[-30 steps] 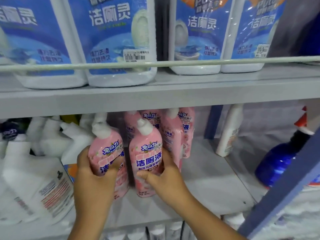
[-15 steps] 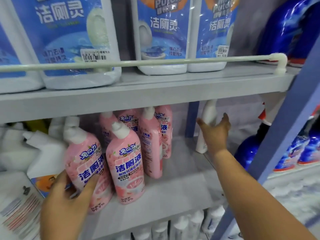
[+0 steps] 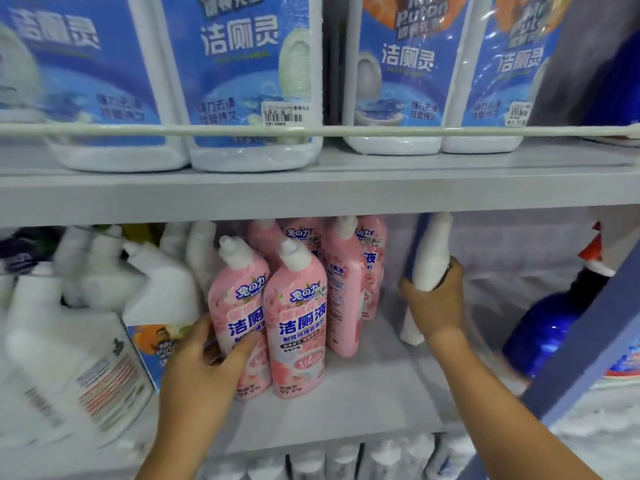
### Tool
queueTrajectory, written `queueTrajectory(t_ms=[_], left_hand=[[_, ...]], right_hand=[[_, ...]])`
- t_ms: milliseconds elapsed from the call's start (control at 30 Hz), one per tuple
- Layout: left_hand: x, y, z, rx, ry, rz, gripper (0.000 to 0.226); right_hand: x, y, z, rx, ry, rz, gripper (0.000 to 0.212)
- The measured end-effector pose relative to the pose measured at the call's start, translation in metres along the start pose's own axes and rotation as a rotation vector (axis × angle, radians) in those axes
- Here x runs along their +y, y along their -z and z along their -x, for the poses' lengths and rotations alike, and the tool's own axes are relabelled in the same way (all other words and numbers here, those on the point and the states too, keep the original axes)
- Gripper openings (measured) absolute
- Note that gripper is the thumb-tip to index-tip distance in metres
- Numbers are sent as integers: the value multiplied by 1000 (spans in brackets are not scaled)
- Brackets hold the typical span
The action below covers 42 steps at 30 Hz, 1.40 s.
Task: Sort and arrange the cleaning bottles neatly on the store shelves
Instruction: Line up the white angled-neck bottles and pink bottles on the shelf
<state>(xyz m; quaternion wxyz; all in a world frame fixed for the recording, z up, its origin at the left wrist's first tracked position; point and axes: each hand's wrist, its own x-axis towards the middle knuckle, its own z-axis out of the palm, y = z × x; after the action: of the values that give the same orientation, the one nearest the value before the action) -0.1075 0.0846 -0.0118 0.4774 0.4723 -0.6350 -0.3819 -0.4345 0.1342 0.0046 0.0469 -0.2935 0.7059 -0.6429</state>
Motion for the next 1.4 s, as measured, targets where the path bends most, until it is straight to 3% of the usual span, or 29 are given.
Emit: queueTrajectory(t_ms=[200,333,400,500,567,633,733,833,933,1067,1167,1400], left_hand=[[9,-12,-4,-27,-42,-12,35],[14,-20,-6,-49,-73,-26,38],[18,-17,-4,-33,-112,-49,33],[28,1,7,232,-268,-111,24],[37,18,8,432,-410,-246,34],[37,31,-5,480,-411,-314,47],[28,41,-33,396,-261,-312,66],[13,36,-44,348,-251,-589,64],[15,39,-45,295,-266,-632,61],[5,48,-28,153,-100,-326,64],[-7,51,-16,95,32,-144,51],[-21,64,-9,-60,122,97,43]], right_hand=[[-15,-1,91,-50,60,-27,65],[-13,-5,125,-25,59,-28,86],[-15,-6,133,-35,108,-77,87],[-14,-5,137,-135,149,-198,85],[-8,-3,141,-211,88,-218,97],[-1,1,144,-302,7,-216,104],[2,7,143,-404,-35,-201,113],[-5,9,145,-465,-37,-191,100],[-11,6,151,-487,-45,-111,102],[-14,0,164,-516,-72,-42,101],[-17,-5,176,-547,-89,-41,104],[-31,-11,186,-652,-233,-18,69]])
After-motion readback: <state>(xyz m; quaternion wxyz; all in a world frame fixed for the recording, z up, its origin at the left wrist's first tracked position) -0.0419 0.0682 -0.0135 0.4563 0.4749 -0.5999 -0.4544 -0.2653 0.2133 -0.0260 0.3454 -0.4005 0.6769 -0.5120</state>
